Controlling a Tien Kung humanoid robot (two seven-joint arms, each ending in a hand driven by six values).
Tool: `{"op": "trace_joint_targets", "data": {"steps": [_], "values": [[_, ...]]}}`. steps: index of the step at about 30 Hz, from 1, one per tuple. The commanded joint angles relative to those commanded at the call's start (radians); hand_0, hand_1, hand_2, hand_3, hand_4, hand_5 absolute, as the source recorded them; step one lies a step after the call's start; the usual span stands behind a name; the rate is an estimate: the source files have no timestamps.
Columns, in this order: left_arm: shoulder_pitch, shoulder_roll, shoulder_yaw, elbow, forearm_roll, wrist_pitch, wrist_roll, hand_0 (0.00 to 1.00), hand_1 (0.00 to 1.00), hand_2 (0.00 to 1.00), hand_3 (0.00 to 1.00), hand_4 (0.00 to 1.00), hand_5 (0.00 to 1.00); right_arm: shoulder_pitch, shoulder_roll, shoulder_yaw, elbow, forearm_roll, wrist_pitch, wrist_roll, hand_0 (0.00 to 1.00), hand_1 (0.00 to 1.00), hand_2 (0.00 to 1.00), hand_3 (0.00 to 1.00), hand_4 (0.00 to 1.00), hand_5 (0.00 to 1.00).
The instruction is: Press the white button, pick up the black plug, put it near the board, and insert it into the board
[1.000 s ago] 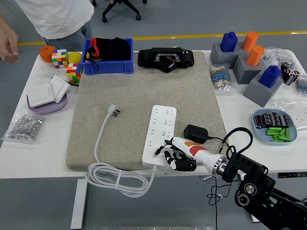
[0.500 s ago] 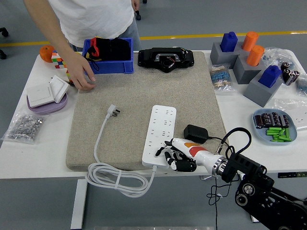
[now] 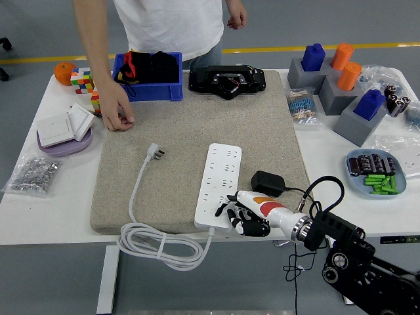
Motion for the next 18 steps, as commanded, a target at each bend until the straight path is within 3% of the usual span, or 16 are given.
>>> {"op": "trace_joint_targets", "data": {"steps": [18], "values": [[0.0,0.002,0.0,0.0,0.001,-0.001,0.001,0.773,0.708,0.663,0.734,0.648,0.544,0.016,0.002,-0.026,-0.013,0.006,-0.045,0.044,0.002,0.002,0.042,0.564,0.26,0.002]]}}
